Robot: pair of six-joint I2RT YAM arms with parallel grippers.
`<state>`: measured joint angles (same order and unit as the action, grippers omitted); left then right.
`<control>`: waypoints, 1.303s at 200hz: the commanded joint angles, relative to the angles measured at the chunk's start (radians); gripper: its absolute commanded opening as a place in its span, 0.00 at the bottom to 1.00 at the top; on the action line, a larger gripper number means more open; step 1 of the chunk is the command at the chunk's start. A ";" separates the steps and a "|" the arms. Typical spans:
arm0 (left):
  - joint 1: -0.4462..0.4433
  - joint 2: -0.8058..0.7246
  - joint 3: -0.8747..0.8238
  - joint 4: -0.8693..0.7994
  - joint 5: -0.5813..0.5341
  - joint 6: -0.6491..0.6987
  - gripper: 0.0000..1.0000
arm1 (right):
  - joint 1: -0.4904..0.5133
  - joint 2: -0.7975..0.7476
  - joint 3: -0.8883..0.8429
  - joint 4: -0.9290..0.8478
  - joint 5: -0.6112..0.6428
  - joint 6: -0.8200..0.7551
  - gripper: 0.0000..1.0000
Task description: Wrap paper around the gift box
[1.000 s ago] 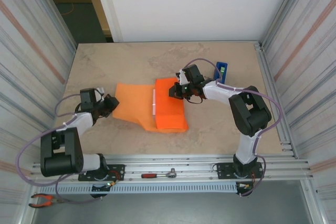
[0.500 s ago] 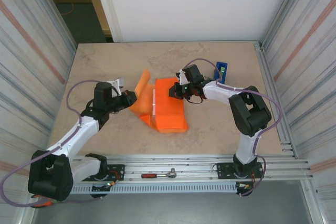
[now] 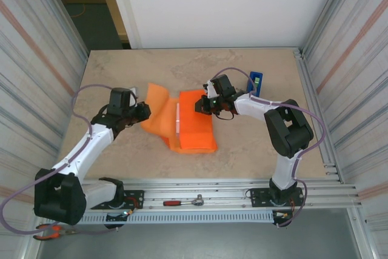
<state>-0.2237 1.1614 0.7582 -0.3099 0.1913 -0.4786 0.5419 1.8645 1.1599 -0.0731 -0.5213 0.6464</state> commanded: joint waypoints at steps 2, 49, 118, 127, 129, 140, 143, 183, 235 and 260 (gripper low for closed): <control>0.031 0.010 -0.077 0.025 0.083 -0.034 0.16 | 0.024 0.076 -0.052 -0.072 0.062 0.004 0.00; 0.046 0.037 -0.148 0.058 0.145 -0.079 0.21 | 0.024 0.070 -0.052 -0.073 0.061 0.004 0.00; 0.128 -0.044 -0.184 -0.038 0.145 -0.083 0.24 | 0.024 0.067 -0.054 -0.071 0.062 0.007 0.00; 0.144 -0.061 -0.191 -0.046 0.152 -0.079 0.22 | 0.024 0.067 -0.053 -0.071 0.060 0.006 0.00; 0.147 -0.063 -0.193 -0.047 0.153 -0.079 0.21 | 0.024 0.067 -0.054 -0.071 0.060 0.006 0.00; 0.160 -0.079 -0.202 -0.056 0.161 -0.077 0.18 | 0.025 0.067 -0.055 -0.070 0.061 0.006 0.00; 0.162 -0.083 -0.203 -0.059 0.163 -0.077 0.17 | 0.026 0.068 -0.056 -0.070 0.061 0.006 0.00; 0.177 -0.152 -0.219 -0.115 0.169 -0.069 0.09 | 0.024 0.064 -0.059 -0.071 0.060 0.004 0.00; 0.221 -0.273 -0.258 -0.107 0.205 -0.049 0.00 | 0.021 0.058 -0.071 -0.072 0.063 -0.002 0.00; 0.221 -0.340 -0.264 -0.044 0.259 -0.052 0.00 | 0.020 0.059 -0.072 -0.069 0.063 -0.002 0.00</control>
<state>-0.0074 0.8822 0.5068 -0.4061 0.3794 -0.5465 0.5419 1.8587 1.1450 -0.0525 -0.5205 0.6464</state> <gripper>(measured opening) 0.055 0.058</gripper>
